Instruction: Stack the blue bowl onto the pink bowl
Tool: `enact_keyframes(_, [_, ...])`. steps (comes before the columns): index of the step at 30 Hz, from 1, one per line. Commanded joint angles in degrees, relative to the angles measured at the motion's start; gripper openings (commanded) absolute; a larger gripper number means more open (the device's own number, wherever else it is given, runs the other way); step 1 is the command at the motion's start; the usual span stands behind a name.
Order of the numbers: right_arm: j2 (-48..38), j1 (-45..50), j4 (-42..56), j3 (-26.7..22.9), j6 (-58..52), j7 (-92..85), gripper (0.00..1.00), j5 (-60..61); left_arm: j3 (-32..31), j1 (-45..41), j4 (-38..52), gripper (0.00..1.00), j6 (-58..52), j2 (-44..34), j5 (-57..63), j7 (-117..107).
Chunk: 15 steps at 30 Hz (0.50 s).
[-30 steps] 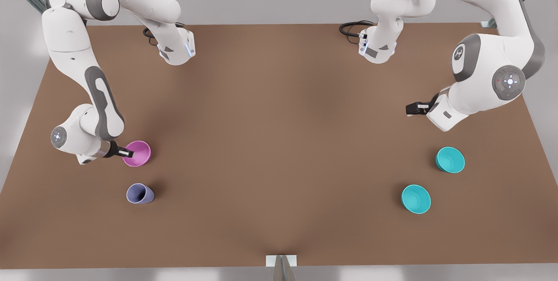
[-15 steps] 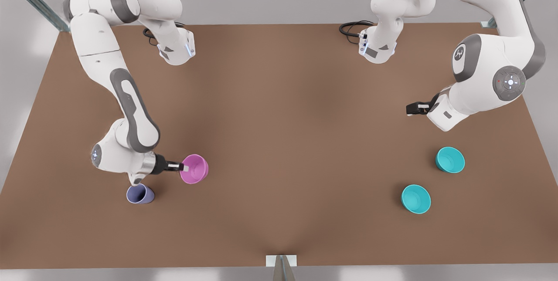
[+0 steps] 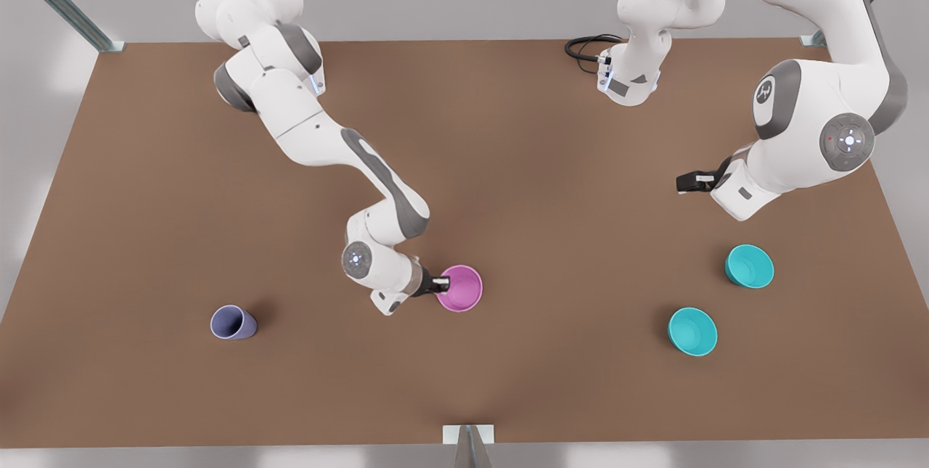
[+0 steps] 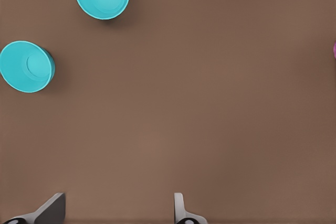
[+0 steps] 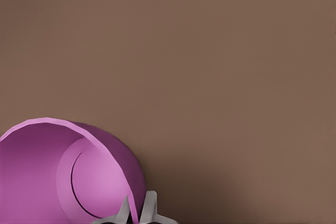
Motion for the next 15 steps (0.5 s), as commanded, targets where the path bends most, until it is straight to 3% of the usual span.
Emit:
enact_keyframes(1, [0.8,0.1,0.7,0.0,3.6,25.3,0.34,-1.0,0.0,0.0,0.0,1.00,0.0,-0.1,0.0,0.0])
enact_keyframes(2, [1.0,0.1,0.8,0.0,3.7,25.4,0.84,-1.1,0.0,0.0,0.0,1.00,0.0,-0.1,0.0,0.0])
enact_keyframes(3, [1.0,0.1,0.8,0.0,3.8,25.5,1.00,-1.0,0.0,0.0,0.0,1.00,0.0,-0.1,0.0,0.0])
enact_keyframes(10, [-4.1,-5.0,0.6,0.1,-0.2,24.7,1.00,-0.9,0.2,2.7,0.0,1.00,4.8,4.2,-0.1,0.1])
enact_keyframes(12, [-8.3,-12.1,0.0,-0.1,-16.5,15.0,1.00,-1.2,0.2,8.8,0.1,1.00,13.9,9.0,-0.1,11.6])
enact_keyframes(15, [-14.4,-27.1,-2.6,0.0,-36.0,-9.7,1.00,-23.9,0.2,24.0,6.7,1.00,20.8,21.4,-0.8,37.3])
